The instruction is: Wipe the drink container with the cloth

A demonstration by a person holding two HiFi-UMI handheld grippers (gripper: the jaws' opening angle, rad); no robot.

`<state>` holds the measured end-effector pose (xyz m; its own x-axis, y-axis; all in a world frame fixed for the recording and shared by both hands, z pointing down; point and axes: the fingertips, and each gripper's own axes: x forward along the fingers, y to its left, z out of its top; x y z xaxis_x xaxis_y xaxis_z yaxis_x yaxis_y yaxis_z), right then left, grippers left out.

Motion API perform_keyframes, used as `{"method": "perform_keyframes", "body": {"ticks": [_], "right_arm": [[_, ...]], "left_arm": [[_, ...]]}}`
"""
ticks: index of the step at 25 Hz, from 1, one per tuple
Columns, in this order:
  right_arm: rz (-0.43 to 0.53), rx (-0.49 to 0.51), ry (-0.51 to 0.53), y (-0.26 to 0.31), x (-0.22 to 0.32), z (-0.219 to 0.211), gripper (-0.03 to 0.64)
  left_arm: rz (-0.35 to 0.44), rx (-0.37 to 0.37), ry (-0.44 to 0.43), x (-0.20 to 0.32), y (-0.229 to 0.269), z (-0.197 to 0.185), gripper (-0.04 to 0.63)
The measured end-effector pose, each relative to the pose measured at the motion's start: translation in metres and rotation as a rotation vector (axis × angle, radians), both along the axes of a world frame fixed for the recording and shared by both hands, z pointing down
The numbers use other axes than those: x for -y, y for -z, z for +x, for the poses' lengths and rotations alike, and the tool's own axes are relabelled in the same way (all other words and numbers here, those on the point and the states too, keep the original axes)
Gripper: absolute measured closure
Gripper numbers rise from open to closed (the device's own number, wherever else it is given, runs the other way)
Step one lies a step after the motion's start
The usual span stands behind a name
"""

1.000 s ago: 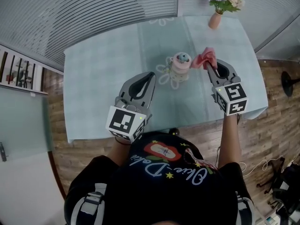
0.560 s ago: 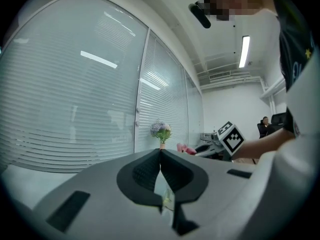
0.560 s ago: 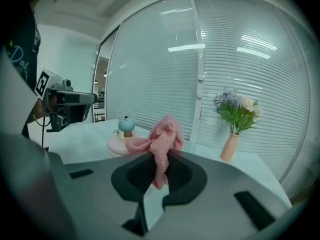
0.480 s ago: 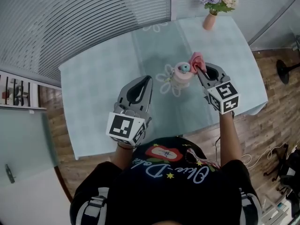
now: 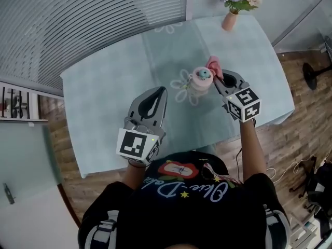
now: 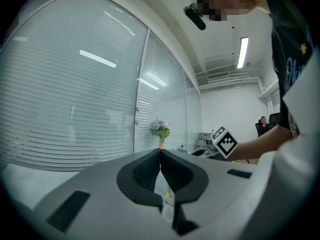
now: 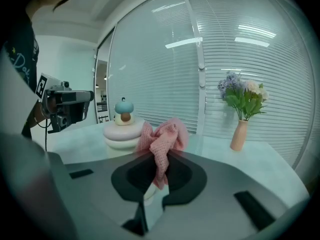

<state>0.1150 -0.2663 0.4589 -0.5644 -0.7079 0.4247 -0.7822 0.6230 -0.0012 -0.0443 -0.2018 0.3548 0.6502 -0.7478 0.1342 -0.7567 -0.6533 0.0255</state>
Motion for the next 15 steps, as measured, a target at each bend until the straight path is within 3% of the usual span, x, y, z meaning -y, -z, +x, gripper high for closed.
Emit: {"method": "perform_keyframes", "body": {"ticks": [15], "right_arm": [[-0.095, -0.064, 0.199, -0.049, 0.001, -0.003, 0.589]], "left_arm": [[0.016, 0.032, 0.204, -0.016, 0.011, 0.008, 0.591]]}}
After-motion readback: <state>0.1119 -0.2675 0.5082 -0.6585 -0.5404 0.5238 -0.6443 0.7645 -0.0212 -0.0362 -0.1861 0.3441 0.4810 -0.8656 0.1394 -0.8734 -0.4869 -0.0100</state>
